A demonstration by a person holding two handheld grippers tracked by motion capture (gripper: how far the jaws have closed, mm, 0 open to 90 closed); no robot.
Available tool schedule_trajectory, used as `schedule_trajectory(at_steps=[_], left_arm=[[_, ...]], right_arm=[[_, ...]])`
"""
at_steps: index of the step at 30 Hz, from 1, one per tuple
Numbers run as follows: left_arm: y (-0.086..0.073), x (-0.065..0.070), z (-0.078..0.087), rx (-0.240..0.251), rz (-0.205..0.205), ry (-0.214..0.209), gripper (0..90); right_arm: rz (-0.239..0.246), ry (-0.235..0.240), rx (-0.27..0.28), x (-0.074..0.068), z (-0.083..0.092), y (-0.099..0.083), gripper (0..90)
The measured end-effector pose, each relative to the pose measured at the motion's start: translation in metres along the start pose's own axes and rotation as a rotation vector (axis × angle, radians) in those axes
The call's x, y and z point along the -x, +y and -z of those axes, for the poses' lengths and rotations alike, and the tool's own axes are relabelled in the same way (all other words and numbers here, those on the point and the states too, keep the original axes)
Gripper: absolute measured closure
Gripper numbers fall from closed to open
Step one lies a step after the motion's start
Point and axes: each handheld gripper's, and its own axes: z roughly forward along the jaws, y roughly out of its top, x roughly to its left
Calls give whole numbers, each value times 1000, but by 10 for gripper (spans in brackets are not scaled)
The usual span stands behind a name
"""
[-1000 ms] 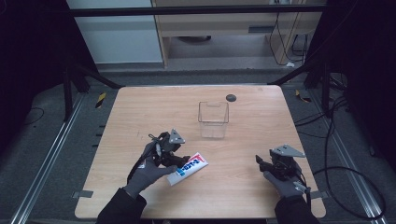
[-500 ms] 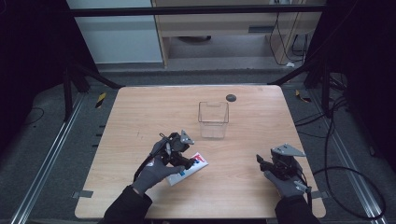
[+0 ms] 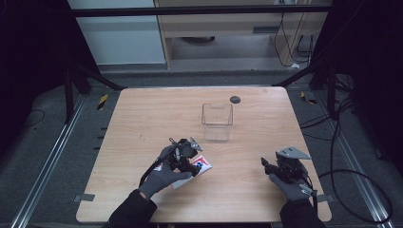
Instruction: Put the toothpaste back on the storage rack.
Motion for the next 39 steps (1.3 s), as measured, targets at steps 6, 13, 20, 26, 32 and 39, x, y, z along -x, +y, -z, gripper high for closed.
schedule_trajectory(at_steps=[6,13,20,26,32,39], left_arm=[[1,0,-4,-20,-4,-10,348],[1,0,-8,-43,-8,-14,338],[2,-2,-18,-71,-6,-27,341],[4,-2,-25,-88,-10,-35,343],[4,-2,-32,-112,-11,-43,358],[5,-3,-35,-127,-9,-48,363]], right_arm=[[1,1,-8,0,-1,0,369],[-1,2,-12,0,-2,0,368],[-2,6,-15,-2,-3,1,367],[-2,7,-15,-1,-3,1,366],[-2,6,-22,-1,-5,1,365],[-5,5,-22,-1,-5,1,365]])
